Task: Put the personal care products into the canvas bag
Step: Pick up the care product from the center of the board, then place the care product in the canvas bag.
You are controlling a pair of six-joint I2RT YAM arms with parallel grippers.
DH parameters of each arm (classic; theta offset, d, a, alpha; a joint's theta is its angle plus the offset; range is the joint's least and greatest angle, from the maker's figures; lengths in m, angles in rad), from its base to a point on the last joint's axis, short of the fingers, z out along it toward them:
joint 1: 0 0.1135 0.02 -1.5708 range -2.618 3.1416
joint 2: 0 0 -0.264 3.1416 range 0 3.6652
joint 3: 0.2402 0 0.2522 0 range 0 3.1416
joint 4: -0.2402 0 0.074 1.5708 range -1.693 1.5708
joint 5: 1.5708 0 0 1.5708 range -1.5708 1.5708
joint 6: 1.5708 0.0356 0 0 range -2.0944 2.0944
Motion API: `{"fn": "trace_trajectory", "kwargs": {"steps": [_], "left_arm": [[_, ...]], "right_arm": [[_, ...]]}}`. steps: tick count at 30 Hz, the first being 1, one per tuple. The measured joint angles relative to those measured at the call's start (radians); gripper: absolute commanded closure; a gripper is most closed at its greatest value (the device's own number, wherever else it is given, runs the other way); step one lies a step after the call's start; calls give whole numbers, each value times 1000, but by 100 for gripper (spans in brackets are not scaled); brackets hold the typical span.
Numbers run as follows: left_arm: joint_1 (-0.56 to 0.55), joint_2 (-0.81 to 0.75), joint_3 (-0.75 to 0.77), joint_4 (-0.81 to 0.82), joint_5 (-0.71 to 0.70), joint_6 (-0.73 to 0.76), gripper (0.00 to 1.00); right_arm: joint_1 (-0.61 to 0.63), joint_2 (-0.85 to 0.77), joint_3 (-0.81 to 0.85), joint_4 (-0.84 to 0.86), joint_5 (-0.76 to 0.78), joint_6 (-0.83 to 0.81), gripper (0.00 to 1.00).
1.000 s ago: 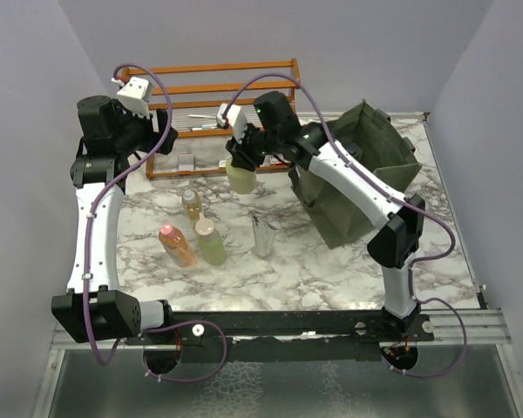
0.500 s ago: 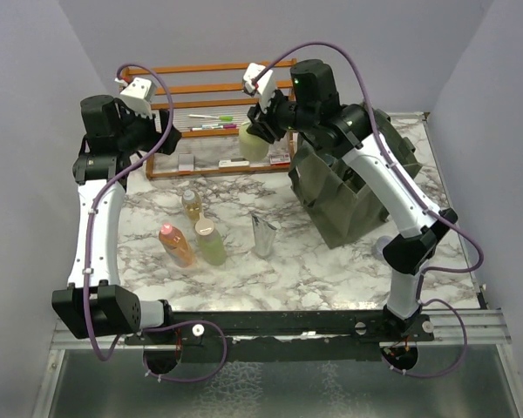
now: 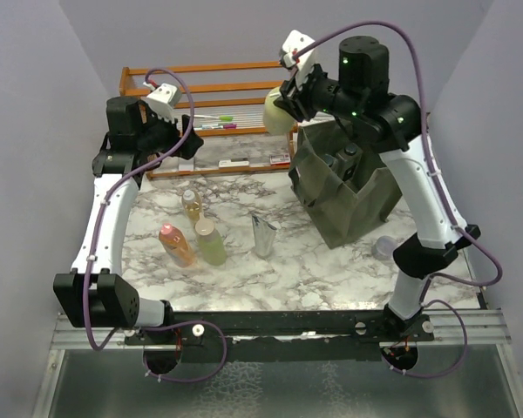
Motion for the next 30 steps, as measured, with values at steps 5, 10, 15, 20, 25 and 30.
{"fn": "trace_trajectory", "kwargs": {"steps": [5, 10, 15, 20, 25, 30], "left_arm": [[-50, 21, -3, 12, 10, 3, 29], [-127, 44, -3, 31, 38, 8, 29], [-222, 98, 0, 51, 80, 12, 28], [-311, 165, 27, 74, 127, 22, 26], [-408, 233, 92, 98, 145, 35, 23], [-492, 313, 171, 111, 150, 57, 22]], "right_arm": [[-39, -66, 9, -11, 36, -11, 99], [-94, -155, -35, -8, 63, -16, 99], [-164, -249, -143, -1, 93, -15, 99], [-222, -306, -258, 1, 122, -14, 99], [-290, -328, -360, 2, 122, -2, 99], [-377, -347, -463, 11, 87, 23, 99]]}}
